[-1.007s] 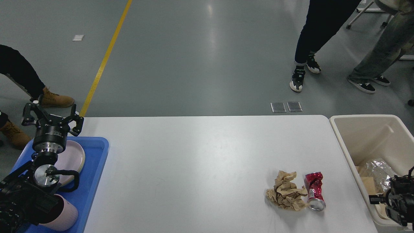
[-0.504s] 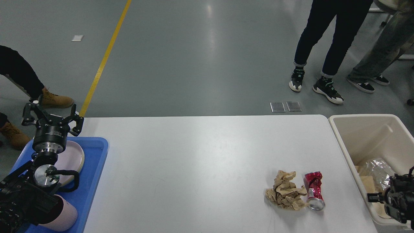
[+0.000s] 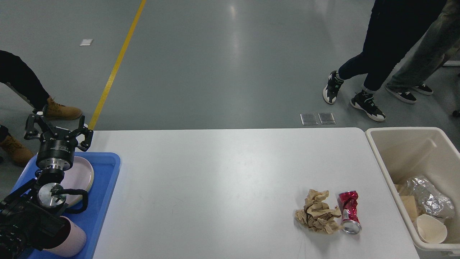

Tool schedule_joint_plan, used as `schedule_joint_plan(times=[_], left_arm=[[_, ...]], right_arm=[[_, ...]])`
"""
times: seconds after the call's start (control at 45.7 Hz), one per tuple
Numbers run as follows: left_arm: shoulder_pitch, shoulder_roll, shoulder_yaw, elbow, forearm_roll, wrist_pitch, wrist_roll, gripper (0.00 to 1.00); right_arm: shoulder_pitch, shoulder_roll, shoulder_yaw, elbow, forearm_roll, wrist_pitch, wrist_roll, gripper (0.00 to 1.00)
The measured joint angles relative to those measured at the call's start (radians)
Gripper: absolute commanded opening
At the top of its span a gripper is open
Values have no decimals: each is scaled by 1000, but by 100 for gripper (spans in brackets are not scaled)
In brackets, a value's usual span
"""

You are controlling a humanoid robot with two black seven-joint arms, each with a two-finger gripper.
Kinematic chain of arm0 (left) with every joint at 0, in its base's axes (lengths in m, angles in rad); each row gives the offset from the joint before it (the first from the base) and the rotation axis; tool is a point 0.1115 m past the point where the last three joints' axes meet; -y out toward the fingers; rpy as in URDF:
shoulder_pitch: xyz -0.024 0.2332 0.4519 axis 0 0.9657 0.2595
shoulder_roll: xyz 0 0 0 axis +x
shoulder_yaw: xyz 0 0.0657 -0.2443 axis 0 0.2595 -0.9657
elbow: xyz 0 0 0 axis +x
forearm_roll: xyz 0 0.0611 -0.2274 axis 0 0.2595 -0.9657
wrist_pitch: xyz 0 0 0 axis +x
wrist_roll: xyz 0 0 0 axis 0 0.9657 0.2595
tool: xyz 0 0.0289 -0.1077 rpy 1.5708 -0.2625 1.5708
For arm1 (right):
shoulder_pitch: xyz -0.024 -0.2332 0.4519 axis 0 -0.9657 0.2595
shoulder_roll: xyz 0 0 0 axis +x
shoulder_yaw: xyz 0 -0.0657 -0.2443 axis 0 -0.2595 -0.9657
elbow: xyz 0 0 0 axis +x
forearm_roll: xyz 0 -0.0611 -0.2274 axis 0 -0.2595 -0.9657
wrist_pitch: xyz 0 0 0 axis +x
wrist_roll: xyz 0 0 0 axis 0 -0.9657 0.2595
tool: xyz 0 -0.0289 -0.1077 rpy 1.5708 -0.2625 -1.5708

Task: Tidy desktop
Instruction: 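Raise the right gripper and move it toward the crumpled paper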

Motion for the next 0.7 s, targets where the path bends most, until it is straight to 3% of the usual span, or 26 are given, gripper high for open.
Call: schedule_joint_plan(times=[0.197,0.372,0.482,0.701], left_arm=[[0,0,0,0,0,0,0,96],[0,0,0,0,0,0,0,96],[0,0,0,0,0,0,0,96],[0,0,0,0,0,0,0,96]], right_arm=[[356,-11,-86,82,0,370,0,96],[596,88,-93,128,7,712,0,100],[695,199,-89,164,13,765,0,100],[818,412,-63,267,56,772,2,100]])
